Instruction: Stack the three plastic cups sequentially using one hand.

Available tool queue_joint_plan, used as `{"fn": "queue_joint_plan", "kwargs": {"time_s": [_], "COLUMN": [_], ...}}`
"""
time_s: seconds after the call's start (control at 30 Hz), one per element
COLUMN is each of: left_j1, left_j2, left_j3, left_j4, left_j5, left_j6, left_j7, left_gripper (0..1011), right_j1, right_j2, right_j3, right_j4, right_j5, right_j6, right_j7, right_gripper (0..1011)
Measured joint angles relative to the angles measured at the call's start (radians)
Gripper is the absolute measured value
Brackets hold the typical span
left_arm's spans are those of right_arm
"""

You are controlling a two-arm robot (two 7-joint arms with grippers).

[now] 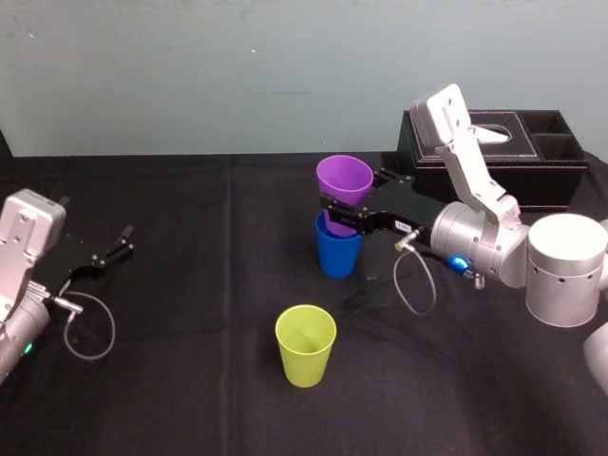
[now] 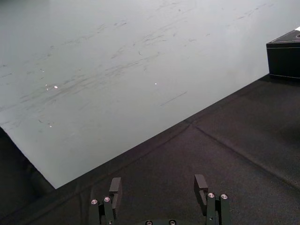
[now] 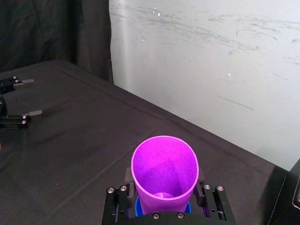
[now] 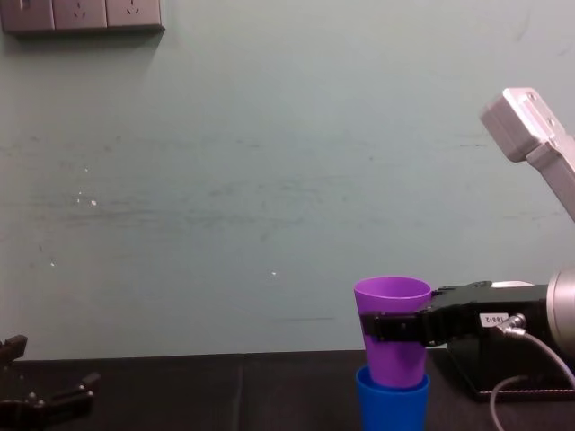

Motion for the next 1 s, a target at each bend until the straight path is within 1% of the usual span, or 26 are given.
{"fn": "queue_joint_plan", "kwargs": {"time_s": [0.53, 1.0], "left_j1": [0.000, 0.000], "left_j2": [0.000, 0.000], "left_j3": [0.000, 0.000], "left_j4": [0.000, 0.000], "left_j5": [0.000, 0.000], "left_j6": [0.000, 0.000], "left_j7": [0.000, 0.000], "left_gripper": [1010, 1010], "right_j1": [-0.001, -0.005], "right_j2": [-0.006, -0.008], "right_j3": [-0.002, -0.007], "right_j4": [0.028, 0.053], "right_j5": [0.006, 0.003], "right_j6": [-0.016, -0.050], "right_j7": [0.010, 0.016], "right_gripper": [723, 724]}}
